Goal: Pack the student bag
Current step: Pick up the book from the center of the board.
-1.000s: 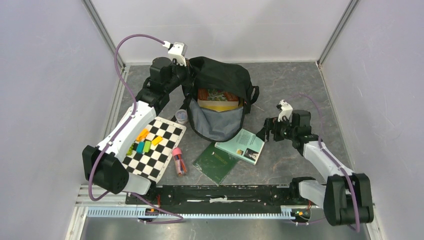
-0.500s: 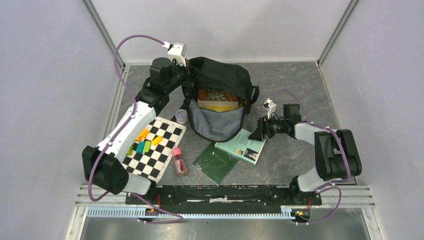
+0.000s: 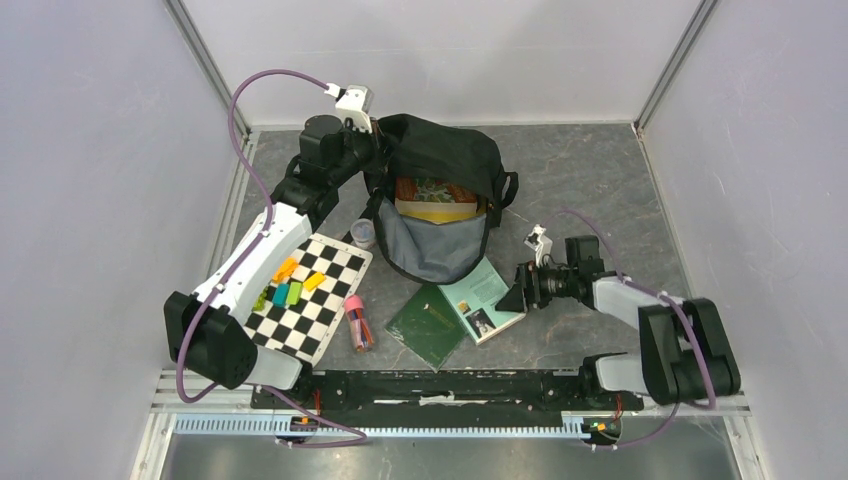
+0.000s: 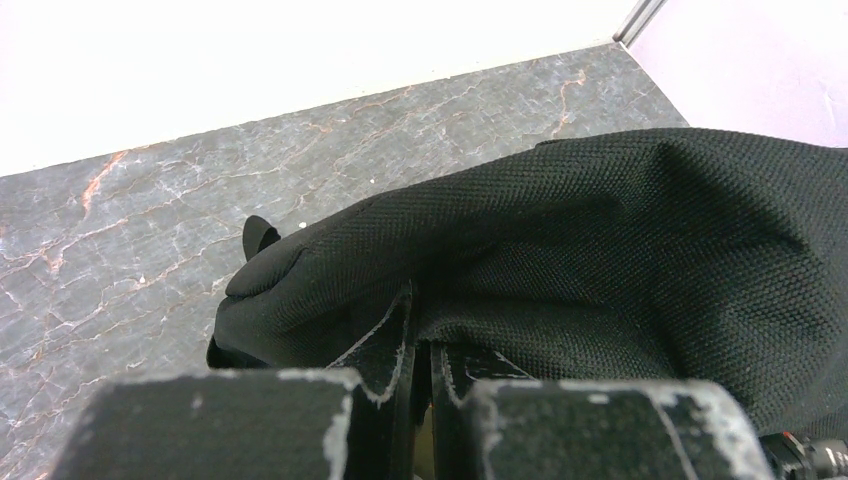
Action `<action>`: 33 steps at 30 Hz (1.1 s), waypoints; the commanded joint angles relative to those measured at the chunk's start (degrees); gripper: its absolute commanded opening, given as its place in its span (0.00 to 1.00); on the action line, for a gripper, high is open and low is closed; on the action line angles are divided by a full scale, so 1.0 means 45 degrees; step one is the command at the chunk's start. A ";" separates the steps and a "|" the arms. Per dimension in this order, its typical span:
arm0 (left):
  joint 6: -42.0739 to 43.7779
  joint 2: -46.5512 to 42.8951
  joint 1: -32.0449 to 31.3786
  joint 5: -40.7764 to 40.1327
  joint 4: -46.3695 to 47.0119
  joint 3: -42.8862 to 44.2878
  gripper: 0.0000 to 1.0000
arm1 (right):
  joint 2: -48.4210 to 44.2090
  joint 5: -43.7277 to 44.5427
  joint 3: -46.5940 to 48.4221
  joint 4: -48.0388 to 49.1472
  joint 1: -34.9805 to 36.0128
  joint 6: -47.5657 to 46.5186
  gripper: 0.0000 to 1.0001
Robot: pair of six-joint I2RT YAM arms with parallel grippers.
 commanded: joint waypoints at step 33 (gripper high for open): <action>-0.0021 -0.0390 0.0052 -0.0393 -0.0097 -0.0072 0.09 | -0.2386 0.8544 0.4436 -0.5241 -0.0013 0.0670 0.00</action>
